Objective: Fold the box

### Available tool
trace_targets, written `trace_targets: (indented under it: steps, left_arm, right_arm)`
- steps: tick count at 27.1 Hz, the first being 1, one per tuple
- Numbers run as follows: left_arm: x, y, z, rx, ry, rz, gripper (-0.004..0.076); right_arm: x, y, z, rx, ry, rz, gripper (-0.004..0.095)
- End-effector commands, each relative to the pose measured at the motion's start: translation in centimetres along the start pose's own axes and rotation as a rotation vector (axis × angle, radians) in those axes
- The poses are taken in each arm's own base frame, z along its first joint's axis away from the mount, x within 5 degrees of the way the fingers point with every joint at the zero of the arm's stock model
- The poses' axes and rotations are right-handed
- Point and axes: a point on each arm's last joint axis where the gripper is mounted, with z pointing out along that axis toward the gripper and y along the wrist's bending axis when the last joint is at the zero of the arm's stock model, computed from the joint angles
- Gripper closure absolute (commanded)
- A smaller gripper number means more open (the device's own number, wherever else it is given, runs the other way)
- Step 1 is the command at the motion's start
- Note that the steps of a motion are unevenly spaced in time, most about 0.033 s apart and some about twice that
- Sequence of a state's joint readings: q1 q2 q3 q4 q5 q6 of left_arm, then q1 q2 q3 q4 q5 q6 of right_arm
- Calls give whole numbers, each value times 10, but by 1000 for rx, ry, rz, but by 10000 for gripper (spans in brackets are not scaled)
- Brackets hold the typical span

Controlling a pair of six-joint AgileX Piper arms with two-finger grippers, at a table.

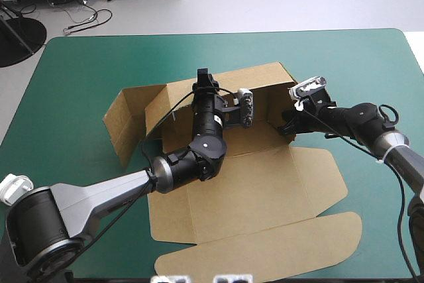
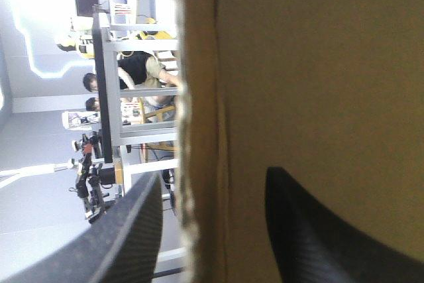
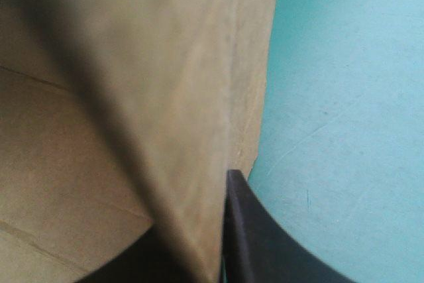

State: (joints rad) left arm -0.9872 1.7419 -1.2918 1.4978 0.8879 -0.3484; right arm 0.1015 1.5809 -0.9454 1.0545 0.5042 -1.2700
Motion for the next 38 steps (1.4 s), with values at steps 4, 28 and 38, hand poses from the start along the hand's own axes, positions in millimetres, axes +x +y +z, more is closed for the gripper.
trace_targets:
  steps: [4,28,38]
  left_arm:
    - [-17,36,-51,-159,-116,-91,367]
    - [117,174,-108,-273,-56,-806,724]
    - [248,195,-85,-135,377,-1268,724]
  right_arm:
    - [-10,10,-11,-72,-19,18,908]
    - [-48,6,-32,-53,25,157,908]
    - [-87,12,-29,-15,427,293,908]
